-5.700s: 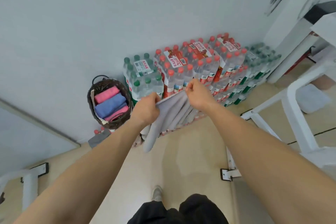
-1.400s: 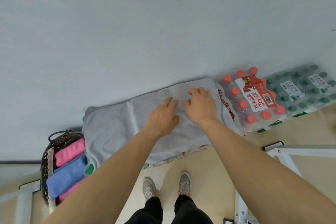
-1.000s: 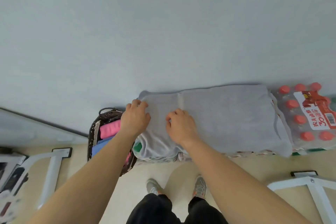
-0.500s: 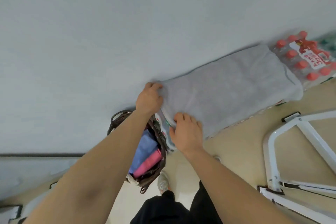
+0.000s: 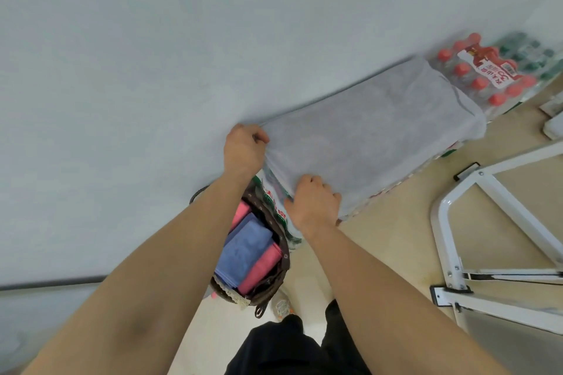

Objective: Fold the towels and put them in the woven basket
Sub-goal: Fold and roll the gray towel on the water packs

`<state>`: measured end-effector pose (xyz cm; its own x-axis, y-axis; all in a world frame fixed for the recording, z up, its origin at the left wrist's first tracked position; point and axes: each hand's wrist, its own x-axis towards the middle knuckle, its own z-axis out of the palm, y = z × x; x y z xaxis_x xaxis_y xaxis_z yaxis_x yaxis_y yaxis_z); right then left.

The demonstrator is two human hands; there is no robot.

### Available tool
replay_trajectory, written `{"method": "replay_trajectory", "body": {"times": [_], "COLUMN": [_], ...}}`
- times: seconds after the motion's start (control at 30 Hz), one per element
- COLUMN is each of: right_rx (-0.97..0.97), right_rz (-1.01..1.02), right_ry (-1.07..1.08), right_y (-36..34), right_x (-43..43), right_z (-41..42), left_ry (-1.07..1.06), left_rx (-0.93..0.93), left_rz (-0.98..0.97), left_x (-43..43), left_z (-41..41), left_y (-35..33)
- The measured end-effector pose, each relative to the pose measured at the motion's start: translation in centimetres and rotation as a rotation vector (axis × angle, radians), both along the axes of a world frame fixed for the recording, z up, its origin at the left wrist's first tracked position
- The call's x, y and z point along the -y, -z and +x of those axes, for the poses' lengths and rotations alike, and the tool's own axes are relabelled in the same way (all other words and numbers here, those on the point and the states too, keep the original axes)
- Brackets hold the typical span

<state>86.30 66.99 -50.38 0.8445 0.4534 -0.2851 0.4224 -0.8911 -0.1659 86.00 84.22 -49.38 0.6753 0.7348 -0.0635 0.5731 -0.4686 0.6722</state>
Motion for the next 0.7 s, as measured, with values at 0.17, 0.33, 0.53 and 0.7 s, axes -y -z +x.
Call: {"method": "replay_trajectory", "body": {"times": [0.17, 0.33, 0.53, 0.7], "right_rx": [0.047, 0.088, 0.026, -0.240], "right_rz": [0.051, 0.043, 0.022, 0.068], "right_ry": [-0.111, -0.117, -0.118, -0.197], "right_y": [-1.2, -1.9, -2.4, -2.5], "right_x": [-0.5, 0.9, 2.2, 2.8], "right_z": [-1.2, -1.4, -1.5, -2.3], "left_ry": [-0.004, -0.034, -0.066, -0.090], "left_rx": [-0.019, -0.024, -0.051, -0.068], "left_rz": [0.006, 0.022, 0.032, 0.021], "left_x": [-0.6, -0.6, -0.4, -0.7], "left_z": [-0.3, -0.7, -1.2, -2.4], "left_y": [-0.1, -0.1, -0.7, -1.2]}}
